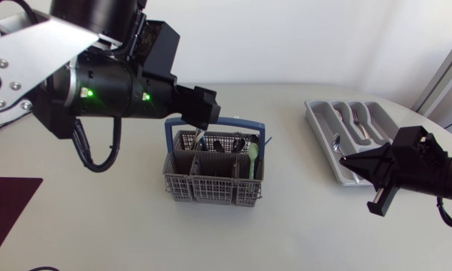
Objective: Sort the cutlery from the basket into the organizer compartments.
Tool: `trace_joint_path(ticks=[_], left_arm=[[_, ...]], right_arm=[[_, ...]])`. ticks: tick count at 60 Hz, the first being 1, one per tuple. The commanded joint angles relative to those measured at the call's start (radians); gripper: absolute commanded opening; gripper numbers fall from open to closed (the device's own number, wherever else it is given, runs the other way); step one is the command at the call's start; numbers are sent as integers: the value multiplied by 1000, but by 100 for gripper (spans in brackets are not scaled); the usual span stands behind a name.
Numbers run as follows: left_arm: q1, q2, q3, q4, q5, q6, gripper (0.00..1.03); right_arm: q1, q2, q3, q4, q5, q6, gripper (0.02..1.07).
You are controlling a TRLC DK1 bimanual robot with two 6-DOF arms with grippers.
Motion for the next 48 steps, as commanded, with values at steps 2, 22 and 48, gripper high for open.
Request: trace_joint_path(ticks=[2,22,48], left_arm=[[-23,-16,-41,-9,-22,35,78],[-31,-32,-101,-9,-45,64,78],[-77,-38,-152,-3,-71,81,78]], right_arm=[[-94,113,36,-39,-57,-168,8],[-315,441,205,-145,-123,-555,8],[-460,763,480,-255,-34,-1038,8]])
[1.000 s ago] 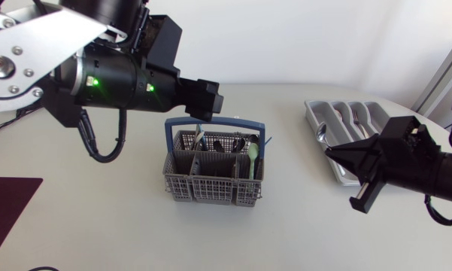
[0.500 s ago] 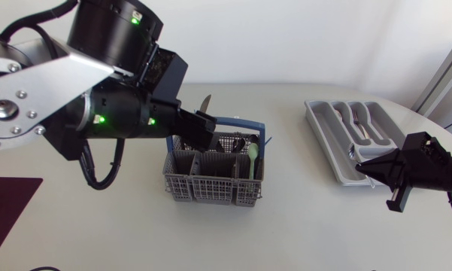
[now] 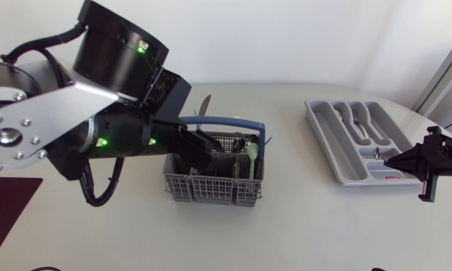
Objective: Sort the cutlery from the basket into the organizer compartments.
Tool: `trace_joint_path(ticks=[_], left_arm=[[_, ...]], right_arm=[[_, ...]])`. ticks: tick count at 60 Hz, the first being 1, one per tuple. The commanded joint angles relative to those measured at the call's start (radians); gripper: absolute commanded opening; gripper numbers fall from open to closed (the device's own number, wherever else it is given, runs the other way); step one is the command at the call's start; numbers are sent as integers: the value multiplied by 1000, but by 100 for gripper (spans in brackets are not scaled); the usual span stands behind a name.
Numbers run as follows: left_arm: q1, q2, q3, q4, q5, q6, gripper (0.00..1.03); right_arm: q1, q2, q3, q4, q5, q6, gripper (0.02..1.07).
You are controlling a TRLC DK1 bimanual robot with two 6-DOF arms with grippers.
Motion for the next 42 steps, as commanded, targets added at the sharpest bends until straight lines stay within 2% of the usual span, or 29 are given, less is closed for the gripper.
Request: trace_joint_path(ticks=[1,23,35,42], left_arm=[[-21,-11,-22,3,-21,12,78],[-56,16,-11,9,-44,10,78],[-78,26,-5,10,-64,12,78],[-79,26,-11,10,-67,16,78]], right_arm=[[-19,77,61,-15,32,-128,8],[-40,280,253,-9,186,-259,8],[-20,295,262,5,298,-309,8],[-8,303,245,52,354,-317,8]])
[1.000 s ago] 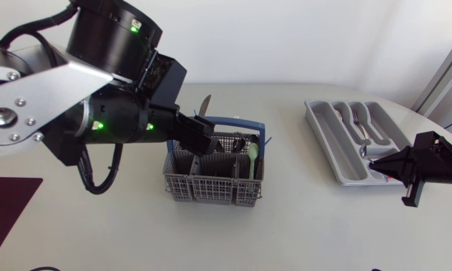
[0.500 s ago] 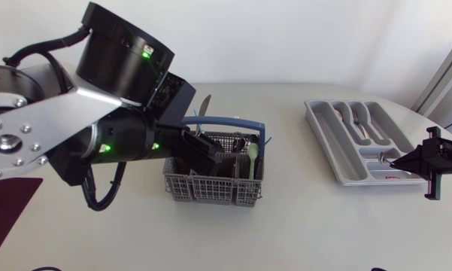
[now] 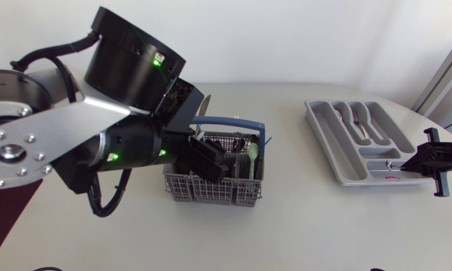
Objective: Sort the cutlery from the basket into the organizer compartments.
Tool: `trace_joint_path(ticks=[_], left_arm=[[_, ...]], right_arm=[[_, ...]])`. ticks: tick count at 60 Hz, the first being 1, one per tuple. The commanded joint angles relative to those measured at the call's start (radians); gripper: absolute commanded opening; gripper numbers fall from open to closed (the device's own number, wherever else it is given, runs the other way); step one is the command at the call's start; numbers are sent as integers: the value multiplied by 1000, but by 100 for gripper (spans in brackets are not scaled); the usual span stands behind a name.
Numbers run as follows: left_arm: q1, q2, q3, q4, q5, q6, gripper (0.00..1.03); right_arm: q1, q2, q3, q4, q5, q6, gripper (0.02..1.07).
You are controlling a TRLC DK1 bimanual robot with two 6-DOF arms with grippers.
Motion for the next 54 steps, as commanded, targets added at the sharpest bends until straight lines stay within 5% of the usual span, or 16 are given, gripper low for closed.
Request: trace_joint_path(ticks=[1,25,37,54], left_arm=[[-8,17,-8,7,-12,15,78],[-11,-26,-53,-7,-15,40,81],[12,-71,-88,-19,-16,66,83],[194,-144,-178,-21,-13,135,83]], right_arm=[[15,29,-9,21,29,-47,8],[25,-5,-93,107,86,-42,45],[16,-130,-146,110,34,-1,47],[163,-549,-388,-23,-103,157,48]])
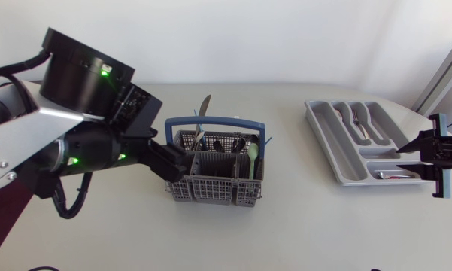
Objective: Sort the cutlery from the basket into the organizer compartments.
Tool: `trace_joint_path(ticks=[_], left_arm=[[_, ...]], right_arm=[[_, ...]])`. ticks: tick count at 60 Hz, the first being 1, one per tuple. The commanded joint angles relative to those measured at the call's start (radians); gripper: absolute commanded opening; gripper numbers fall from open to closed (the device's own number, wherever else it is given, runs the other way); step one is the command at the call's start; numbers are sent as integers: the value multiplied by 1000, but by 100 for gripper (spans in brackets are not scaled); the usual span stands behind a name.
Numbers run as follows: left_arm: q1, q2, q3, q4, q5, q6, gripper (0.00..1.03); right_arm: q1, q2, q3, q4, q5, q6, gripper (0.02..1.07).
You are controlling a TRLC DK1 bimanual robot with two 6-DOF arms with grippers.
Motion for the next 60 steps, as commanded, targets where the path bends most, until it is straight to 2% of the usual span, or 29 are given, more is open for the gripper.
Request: trace_joint_path(ticks=[1,7,14,22,30,36,45,60], left_arm=[[51,-22,-61,-4,0,39,83],[106,-25,-102,19,8,67,83],[191,-9,-154,65,57,108,82],[269,50,-186,105,90,153,82],[319,110,-197,147,101,182,82],[327,164,-205,173,107,190,82],[318,207,-211,205,107,186,82],[240,245,-194,220,112,173,82]], right_arm=[[83,-119,-101,-52,-18,81,48],[224,-242,-167,-81,-35,235,49],[431,-351,-227,-72,-43,456,49],[661,-389,-276,40,-30,717,49],[804,-348,-290,119,-24,867,49],[876,-311,-307,198,-12,949,49],[943,-257,-302,246,6,1019,49],[952,-142,-281,338,25,1061,49]])
